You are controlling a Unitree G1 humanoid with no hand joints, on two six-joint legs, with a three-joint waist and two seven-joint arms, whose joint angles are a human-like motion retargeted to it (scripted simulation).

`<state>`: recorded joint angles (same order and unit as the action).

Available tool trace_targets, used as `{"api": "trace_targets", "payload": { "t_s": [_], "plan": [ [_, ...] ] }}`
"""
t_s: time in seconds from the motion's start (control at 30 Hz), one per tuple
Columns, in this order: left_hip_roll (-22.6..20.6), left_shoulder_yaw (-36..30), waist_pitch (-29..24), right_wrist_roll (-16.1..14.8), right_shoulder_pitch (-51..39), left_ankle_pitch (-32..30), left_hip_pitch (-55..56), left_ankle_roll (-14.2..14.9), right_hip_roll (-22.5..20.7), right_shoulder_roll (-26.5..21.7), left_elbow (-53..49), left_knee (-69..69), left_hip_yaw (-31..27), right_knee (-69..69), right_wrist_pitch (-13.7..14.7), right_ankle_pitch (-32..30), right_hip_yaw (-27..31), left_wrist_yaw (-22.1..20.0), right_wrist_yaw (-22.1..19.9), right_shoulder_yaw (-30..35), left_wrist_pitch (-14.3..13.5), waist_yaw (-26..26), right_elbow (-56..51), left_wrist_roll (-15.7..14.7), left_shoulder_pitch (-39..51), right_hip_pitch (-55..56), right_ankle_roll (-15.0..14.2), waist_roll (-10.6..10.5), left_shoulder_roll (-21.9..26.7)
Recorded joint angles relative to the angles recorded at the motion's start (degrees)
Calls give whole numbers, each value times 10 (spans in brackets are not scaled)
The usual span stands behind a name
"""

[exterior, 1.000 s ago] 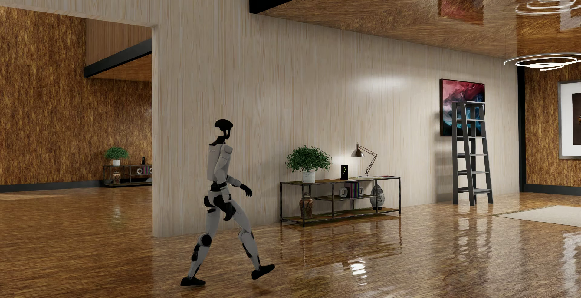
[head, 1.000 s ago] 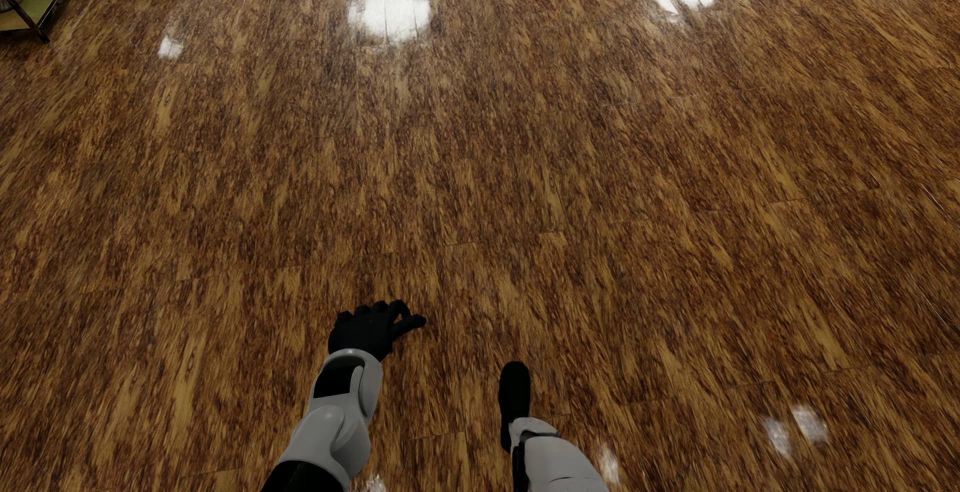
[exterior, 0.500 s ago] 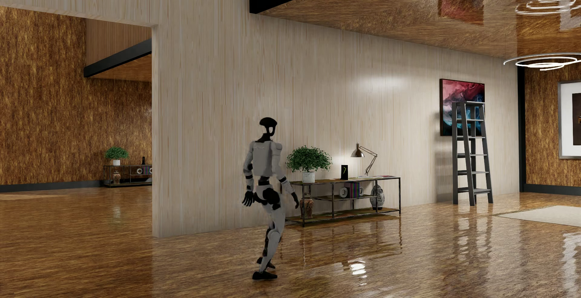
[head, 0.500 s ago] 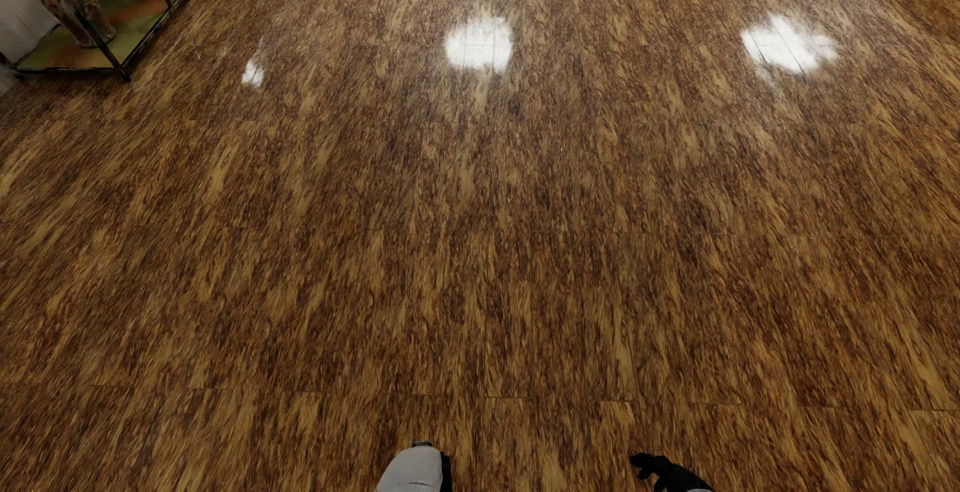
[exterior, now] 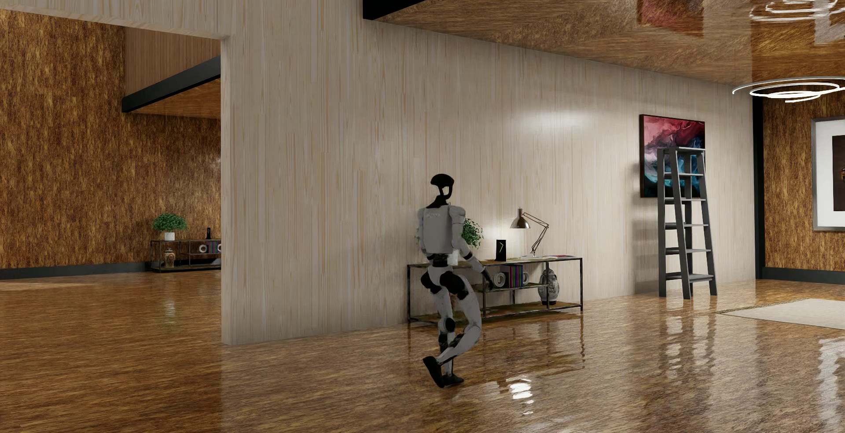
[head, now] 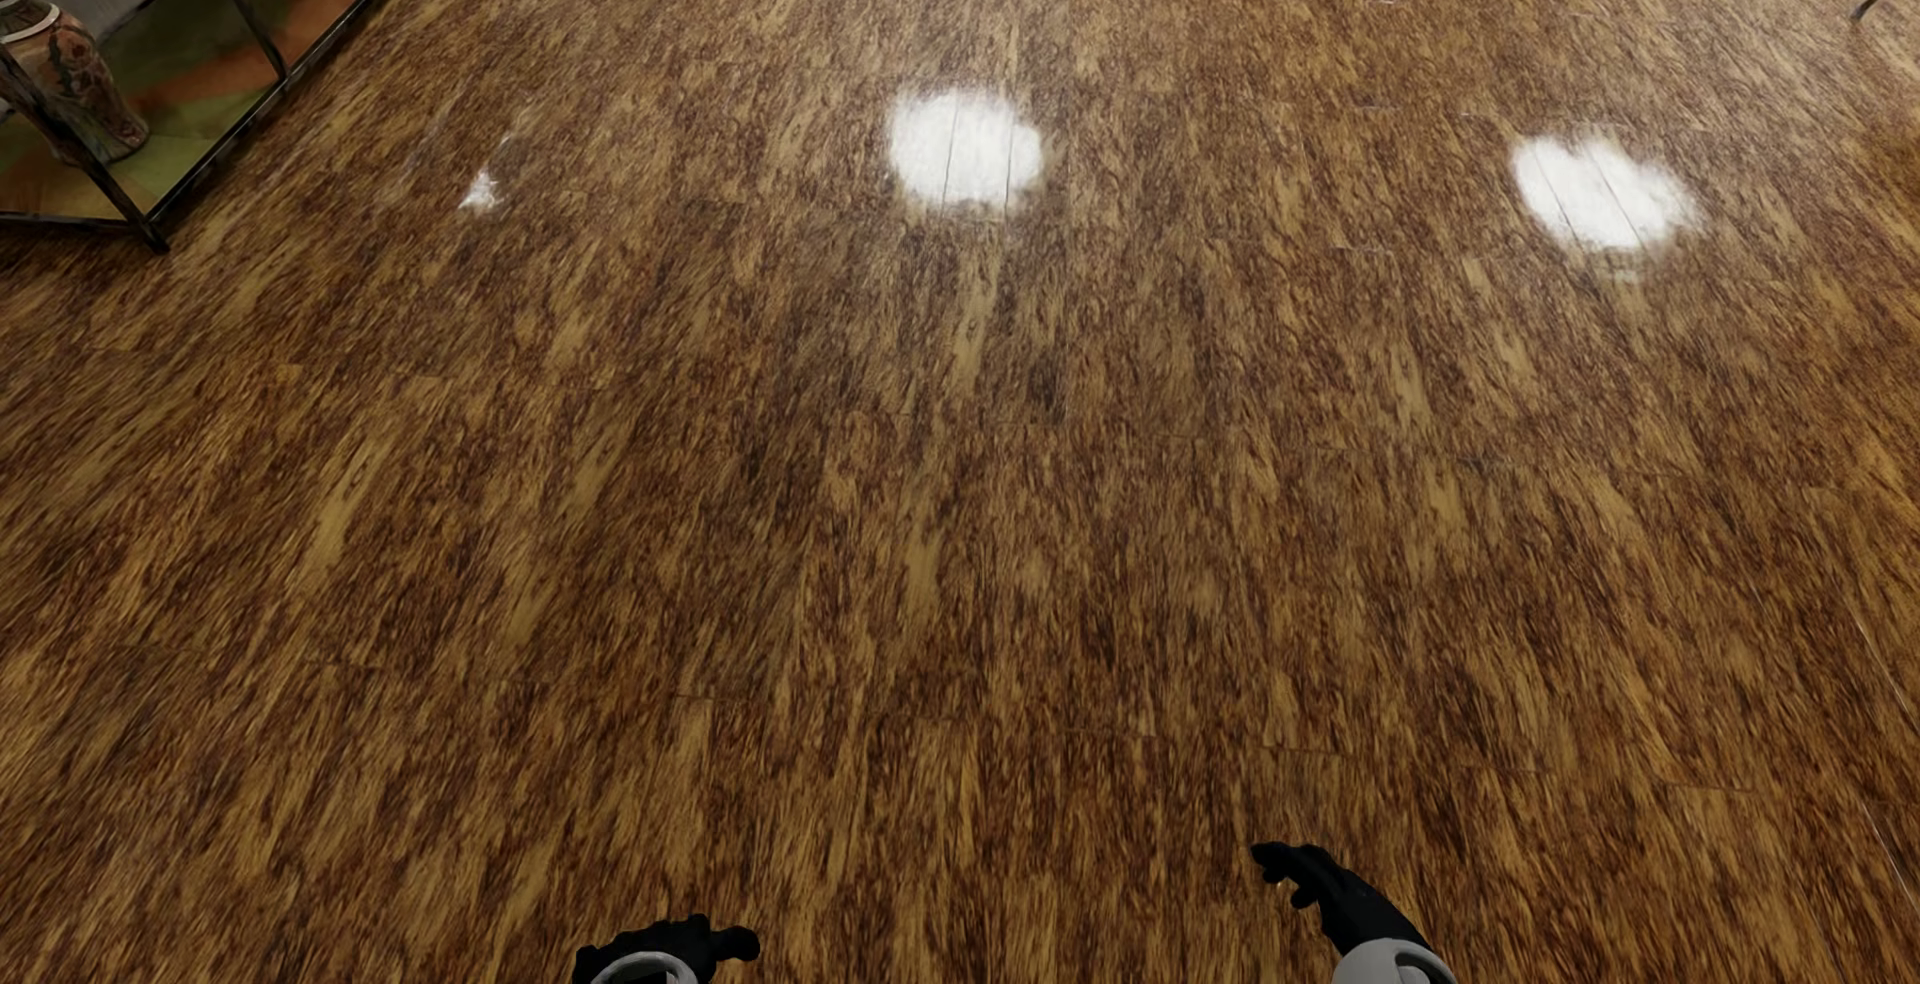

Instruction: Go to the dark gray shelves

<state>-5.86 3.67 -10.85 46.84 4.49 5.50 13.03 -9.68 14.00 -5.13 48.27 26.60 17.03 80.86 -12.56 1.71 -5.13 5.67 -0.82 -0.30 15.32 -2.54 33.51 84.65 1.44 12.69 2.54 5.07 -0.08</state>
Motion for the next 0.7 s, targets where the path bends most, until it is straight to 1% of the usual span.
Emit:
{"api": "trace_targets", "payload": {
  "t_s": [0.03, 0.07, 0.1, 0.13, 0.17, 0.2, 0.23, 0.27, 0.3, 0.33, 0.37, 0.4, 0.43, 0.47, 0.5, 0.53, 0.57, 0.6, 0.63, 0.67, 0.7],
  "plan": [
    [-13, -21, 2, -18, 29, 5, -36, 2, -4, 6, -7, -30, -14, -5, -2, -7, 18, -10, -8, -17, -32, 12, -7, 2, 30, 57, -7, 0, 2],
    [-24, -36, 4, -28, 55, 13, -70, 4, -9, 9, -24, -54, -30, -39, -8, -5, 27, -14, -8, -32, -63, 24, -9, -10, 58, 104, 2, -1, 5],
    [-33, -49, 6, -38, 77, 25, -99, 6, -11, 11, -46, -71, -46, -99, -14, -3, 28, -25, -7, -47, -85, 35, -6, -29, 85, 139, 4, -1, 7],
    [-43, -67, 8, -42, 97, 41, -127, 8, -5, 12, -70, -84, -62, -187, -22, -8, 15, -39, -5, -59, -94, 45, 4, -41, 111, 161, 11, 0, 13],
    [-52, -88, 10, -36, 112, 55, -160, 10, -5, 13, -93, -103, -75, -309, -33, -14, -8, -43, -2, -63, -99, 51, 22, -49, 135, 164, 6, 1, 26],
    [-60, -106, 10, -26, 123, 73, -190, 11, -26, 12, -116, -114, -83, -451, -44, -28, -11, -43, 1, -62, -105, 55, 46, -60, 155, 155, 4, 3, 40],
    [-66, -117, 10, -14, 127, 91, -217, 13, -61, 11, -138, -123, -85, -593, -55, -36, 11, -40, 14, -57, -102, 56, 72, -68, 169, 144, -30, 4, 58],
    [-73, -127, 8, 5, 130, 113, -243, 14, -91, 7, -157, -126, -80, -692, -63, -26, 29, -30, 35, -47, -102, 55, 97, -75, 176, 142, -62, 4, 77],
    [-80, -130, 6, 24, 133, 132, -270, 17, -112, 3, -173, -130, -69, -728, -63, -14, 7, -22, 53, -36, -100, 50, 116, -81, 175, 150, -70, 6, 96],
    [-83, -127, 4, 38, 136, 145, -295, 22, -124, 4, -181, -130, -56, -724, -60, -12, -39, -16, 59, -33, -89, 47, 126, -90, 167, 156, -61, 6, 112],
    [-84, -127, 3, 42, 143, 149, -314, 27, -129, 10, -179, -124, -48, -686, -60, -7, -80, -18, 56, -41, -76, 49, 125, -93, 157, 162, -29, 4, 123],
    [-82, -123, 3, 32, 156, 144, -330, 33, -128, 23, -163, -110, -51, -627, -58, 8, -90, -24, 36, -66, -60, 55, 109, -102, 147, 169, -25, 0, 120],
    [-74, -120, 5, 12, 178, 120, -346, 38, -128, 45, -134, -88, -62, -585, -60, 1, -91, -30, 9, -97, -35, 64, 86, -114, 137, 169, 25, -6, 108],
    [-64, -114, 7, -9, 202, 78, -354, 36, -120, 67, -95, -58, -70, -557, -60, -41, -100, -37, -10, -123, -15, 74, 63, -130, 123, 162, 86, -14, 92],
    [-49, -98, 9, -28, 219, 33, -345, 47, -111, 86, -54, 0, -78, -510, -59, -34, -111, -37, -12, -138, 12, 80, 50, -152, 105, 162, 97, -24, 74],
    [-29, -83, 8, -31, 225, -26, -317, 76, -106, 96, -14, 93, -77, -457, -63, 9, -119, -27, -1, -139, 47, 84, 52, -164, 81, 164, 95, -34, 60],
    [-2, -89, 8, -22, 220, -76, -270, 138, -107, 98, 24, 212, -75, -429, -72, 46, -128, -2, 7, -133, 72, 85, 64, -153, 54, 153, 90, -44, 53],
    [26, -102, 8, -7, 204, -135, -214, 163, -111, 98, 48, 325, -79, -418, -83, 76, -135, 23, 9, -125, 80, 83, 82, -136, 26, 133, 81, -54, 48],
    [44, -121, 8, 10, 184, -133, -152, 155, -118, 97, 58, 414, -94, -424, -89, 97, -140, 37, 2, -115, 78, 76, 99, -106, -6, 105, 72, -62, 50],
    [64, -133, 8, 17, 163, -96, -87, 138, -127, 98, 53, 480, -108, -441, -87, 110, -143, 35, -25, -115, 71, 67, 103, -80, -43, 72, 64, -70, 52],
    [86, -115, 9, 12, 142, -81, -28, 123, -138, 101, 30, 518, -118, -463, -78, 121, -140, 20, -65, -120, 70, 55, 100, -82, -87, 37, 56, -76, 46]
  ]
}}
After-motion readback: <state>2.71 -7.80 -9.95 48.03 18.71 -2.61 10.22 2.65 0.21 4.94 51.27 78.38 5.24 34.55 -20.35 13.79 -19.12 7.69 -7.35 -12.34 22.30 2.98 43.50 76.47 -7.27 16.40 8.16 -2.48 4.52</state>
